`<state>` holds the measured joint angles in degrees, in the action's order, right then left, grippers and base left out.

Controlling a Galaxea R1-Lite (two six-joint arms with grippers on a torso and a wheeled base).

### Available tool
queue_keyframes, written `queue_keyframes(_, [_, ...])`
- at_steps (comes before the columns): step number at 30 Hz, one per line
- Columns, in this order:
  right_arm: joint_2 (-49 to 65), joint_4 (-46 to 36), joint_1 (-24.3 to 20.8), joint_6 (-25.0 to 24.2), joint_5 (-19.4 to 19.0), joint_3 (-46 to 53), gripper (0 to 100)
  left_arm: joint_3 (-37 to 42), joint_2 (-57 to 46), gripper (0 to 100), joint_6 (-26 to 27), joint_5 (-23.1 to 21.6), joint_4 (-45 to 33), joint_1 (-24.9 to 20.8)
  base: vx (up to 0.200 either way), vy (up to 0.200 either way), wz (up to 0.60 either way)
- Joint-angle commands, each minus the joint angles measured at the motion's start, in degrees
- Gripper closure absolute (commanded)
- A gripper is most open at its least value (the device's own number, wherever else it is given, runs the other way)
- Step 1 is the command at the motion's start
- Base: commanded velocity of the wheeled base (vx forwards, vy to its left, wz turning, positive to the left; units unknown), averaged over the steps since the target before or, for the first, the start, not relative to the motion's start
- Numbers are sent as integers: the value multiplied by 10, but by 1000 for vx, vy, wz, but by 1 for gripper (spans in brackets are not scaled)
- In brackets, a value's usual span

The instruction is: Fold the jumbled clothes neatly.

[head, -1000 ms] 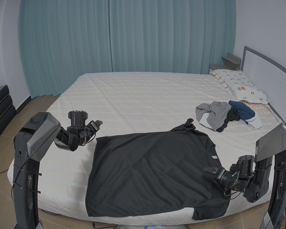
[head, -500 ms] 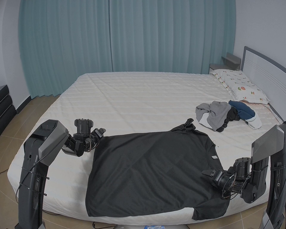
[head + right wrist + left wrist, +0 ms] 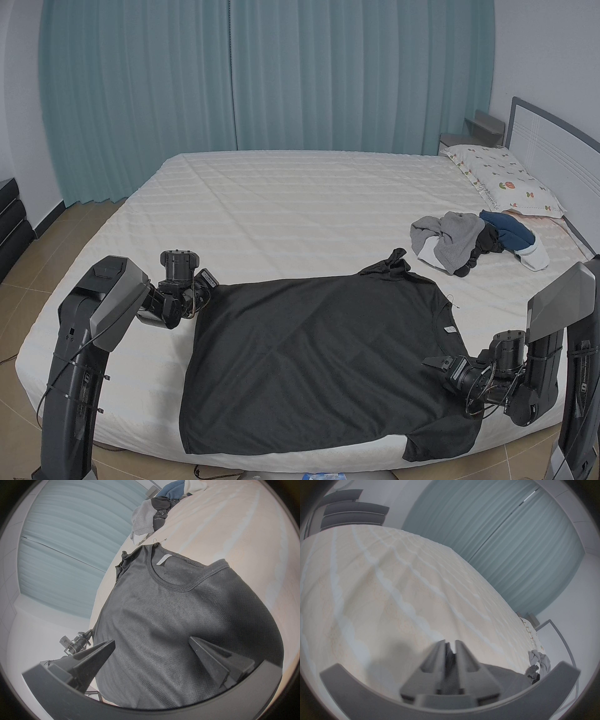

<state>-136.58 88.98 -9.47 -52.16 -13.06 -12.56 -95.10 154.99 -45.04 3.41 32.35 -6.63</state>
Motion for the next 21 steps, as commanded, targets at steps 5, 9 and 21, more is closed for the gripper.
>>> queue_keyframes(5, [1, 5, 0, 0, 0, 0, 0, -54, 27, 100, -1, 35, 2, 5, 0, 0, 0])
queue_keyframes(9, [2, 5, 0, -13, 0, -4, 0, -88, 41, 100, -1, 47, 3, 6, 0, 0, 0])
queue_keyframes(21, [3, 5, -1, -19, 0, -5, 0, -155, 72, 100, 0, 83, 0, 24, 0, 0, 0])
